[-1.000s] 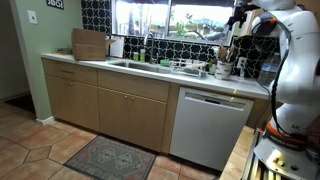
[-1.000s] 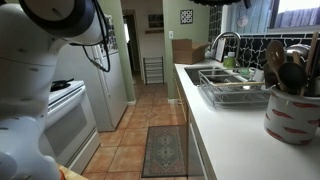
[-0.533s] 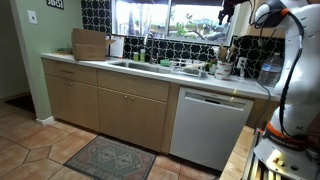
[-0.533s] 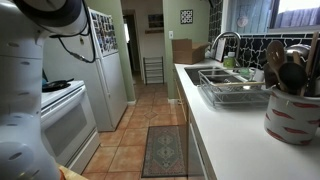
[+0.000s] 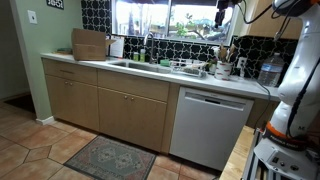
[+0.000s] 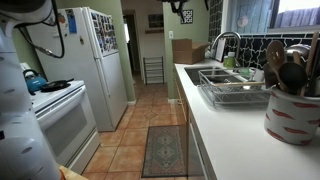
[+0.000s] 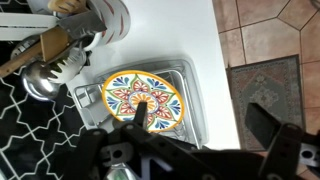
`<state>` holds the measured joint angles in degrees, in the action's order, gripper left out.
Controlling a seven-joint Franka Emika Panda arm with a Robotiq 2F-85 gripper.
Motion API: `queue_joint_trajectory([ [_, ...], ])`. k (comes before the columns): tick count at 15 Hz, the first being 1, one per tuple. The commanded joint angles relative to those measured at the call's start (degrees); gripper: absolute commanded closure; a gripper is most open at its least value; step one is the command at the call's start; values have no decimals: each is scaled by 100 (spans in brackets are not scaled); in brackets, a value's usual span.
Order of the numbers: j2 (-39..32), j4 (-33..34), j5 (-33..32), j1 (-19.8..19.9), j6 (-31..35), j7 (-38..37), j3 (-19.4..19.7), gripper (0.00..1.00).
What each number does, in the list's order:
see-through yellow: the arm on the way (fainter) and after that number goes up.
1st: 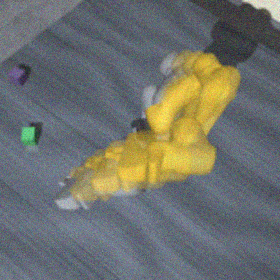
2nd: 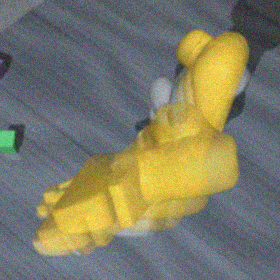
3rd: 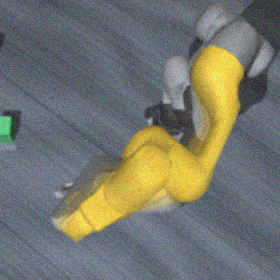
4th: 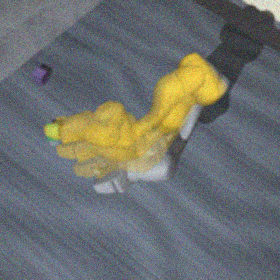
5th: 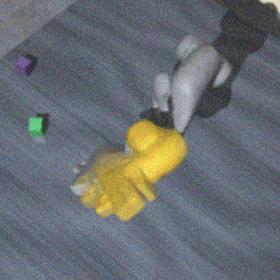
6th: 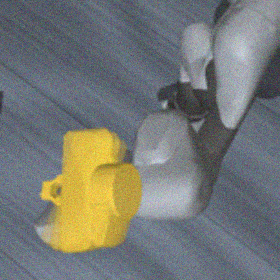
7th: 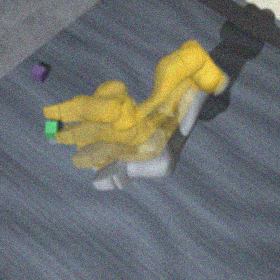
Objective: Slide the wooden spoon forward, pick up the wooden spoon and put it in the utensil holder
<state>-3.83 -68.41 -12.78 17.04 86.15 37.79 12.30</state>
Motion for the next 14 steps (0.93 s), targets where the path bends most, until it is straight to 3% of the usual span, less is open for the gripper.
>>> queue_joint_trajectory([
  [1,837,-1399,-386,-201,204,512,-205,0],
  [2,969,-1660,-474,-246,232,619,-267,0],
  [3,430,-786,-224,-131,9,401,-174,0],
  [7,730,-1296,-361,-356,28,509,-162,0],
  [14,791,-1382,-370,-361,62,531,-157,0],
])
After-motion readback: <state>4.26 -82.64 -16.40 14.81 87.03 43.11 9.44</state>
